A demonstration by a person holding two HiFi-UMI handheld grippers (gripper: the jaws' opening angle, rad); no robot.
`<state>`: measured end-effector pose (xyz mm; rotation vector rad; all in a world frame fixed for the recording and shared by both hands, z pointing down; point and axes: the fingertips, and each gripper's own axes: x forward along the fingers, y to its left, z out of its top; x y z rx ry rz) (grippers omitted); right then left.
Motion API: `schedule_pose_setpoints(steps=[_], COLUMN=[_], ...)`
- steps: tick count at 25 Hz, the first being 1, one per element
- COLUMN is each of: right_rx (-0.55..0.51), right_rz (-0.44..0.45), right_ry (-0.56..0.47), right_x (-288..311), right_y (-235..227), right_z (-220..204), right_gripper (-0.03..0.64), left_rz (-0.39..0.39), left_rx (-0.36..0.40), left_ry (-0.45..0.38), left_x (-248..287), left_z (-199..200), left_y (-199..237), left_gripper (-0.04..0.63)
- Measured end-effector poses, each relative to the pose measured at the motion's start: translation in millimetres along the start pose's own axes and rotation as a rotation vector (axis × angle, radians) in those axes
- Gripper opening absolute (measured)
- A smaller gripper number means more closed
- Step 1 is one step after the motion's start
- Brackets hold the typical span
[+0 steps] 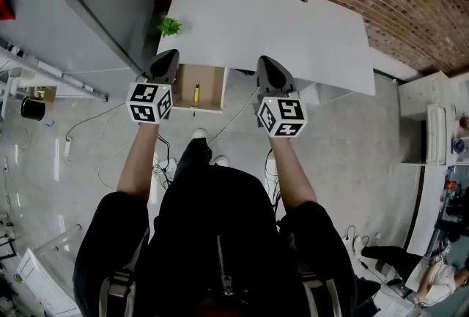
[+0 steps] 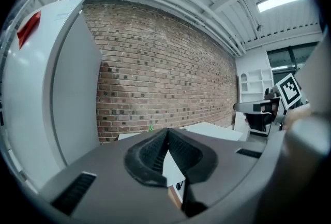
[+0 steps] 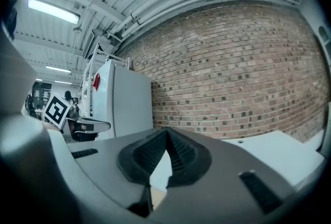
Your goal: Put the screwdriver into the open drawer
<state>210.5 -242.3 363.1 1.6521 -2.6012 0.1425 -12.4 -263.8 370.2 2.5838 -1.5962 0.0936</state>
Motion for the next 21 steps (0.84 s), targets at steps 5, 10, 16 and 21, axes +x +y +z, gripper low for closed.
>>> schedule_pose_setpoints(steps=[5,10,16,21], right_rx=[-0.006,-0.011,-0.012,-0.009], right_rz=[-0.015,-0.019,-0.022,-0.023], right_ry=[0.003,0.013,0.019,0.022], right_x=[-5,-8,-13,-14], right_y=[-1,-1,-3,-9], right_z=[-3,-8,-11,-12], right_gripper=[0.006,0.006,0.006,0.006], left_rz=[-0.001,-0.003,-0.003,-0.007], left_rx=[-0.011,-0.011,-0.010,-0.006], left_ry=[0.008,0.009,0.019,0.025], left_x=[-4,-4,-6,-2], left_z=[-8,-10,-14,-15], left_y=[0,-1,-4,-10], left_gripper=[0.025,0.025,0.025,0.025])
